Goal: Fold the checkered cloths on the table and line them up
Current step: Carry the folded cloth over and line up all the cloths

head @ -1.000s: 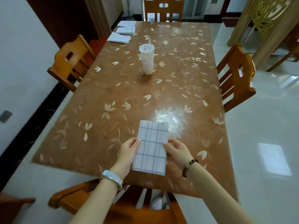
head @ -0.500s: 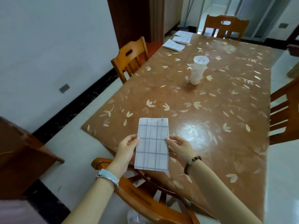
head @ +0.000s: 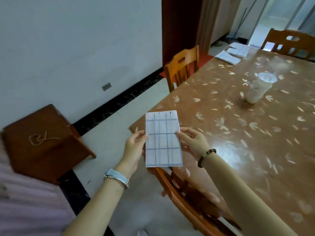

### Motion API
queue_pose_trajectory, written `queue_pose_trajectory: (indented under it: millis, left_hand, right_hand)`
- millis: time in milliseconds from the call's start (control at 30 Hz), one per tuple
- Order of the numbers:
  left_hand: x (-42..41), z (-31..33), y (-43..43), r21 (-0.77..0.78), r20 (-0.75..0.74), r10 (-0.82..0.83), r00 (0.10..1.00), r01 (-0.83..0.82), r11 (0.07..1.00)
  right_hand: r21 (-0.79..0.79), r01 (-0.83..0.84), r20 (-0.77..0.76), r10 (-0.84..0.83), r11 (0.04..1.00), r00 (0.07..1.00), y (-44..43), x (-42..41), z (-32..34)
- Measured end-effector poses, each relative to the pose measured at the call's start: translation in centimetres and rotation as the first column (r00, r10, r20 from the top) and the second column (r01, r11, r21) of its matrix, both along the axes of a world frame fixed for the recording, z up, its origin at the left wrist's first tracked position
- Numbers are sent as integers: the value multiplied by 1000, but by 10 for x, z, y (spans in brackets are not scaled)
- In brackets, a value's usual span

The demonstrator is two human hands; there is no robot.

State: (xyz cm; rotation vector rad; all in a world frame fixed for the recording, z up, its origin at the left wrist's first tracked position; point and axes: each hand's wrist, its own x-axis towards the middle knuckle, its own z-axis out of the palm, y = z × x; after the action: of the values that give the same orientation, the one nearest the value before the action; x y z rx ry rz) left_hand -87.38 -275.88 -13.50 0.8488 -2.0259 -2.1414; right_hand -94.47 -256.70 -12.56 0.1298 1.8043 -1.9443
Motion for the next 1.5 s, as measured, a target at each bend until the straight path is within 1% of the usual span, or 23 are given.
queue_pose_trajectory:
  millis: [200, 367, 500, 667, 800, 967, 1233, 1500]
  left_hand:
    - [11, 8, -79, 0, -47, 75, 996, -75, 997]
    - [17, 9, -148, -21, -44, 110, 993, -111, 994]
    - [21, 9, -194, -35, -41, 138, 990, -139, 990]
    - [28, 10, -234, -11, -37, 199, 979, -200, 980]
    - [30, 6, -256, -14, -31, 230, 973, -230, 973]
    - [16, 6, -279, 1, -42, 270, 962, -271, 963]
    - [-41, 5, -321, 36, -35, 308, 951, -307, 951]
    - [-95, 1, -342, 37, -11, 279, 960, -279, 960]
  right_hand:
    - [-42, -49, 22, 50, 998, 999, -89, 2, 6]
    - [-113, -89, 61, 96, 990, 994, -158, 4, 14]
    - [-64, -138, 36, 140, 988, 989, -205, 1, 16]
    - [-77, -191, 44, 194, 979, 980, -251, -6, 18]
    - [-75, -247, 71, 252, 966, 965, -278, -15, 15]
    - [-68, -269, 105, 275, 961, 956, -311, -36, 7]
    - [-79, -321, 108, 328, 944, 938, -343, -93, 5]
    - [-126, -299, 176, 318, 946, 932, -360, -143, 0]
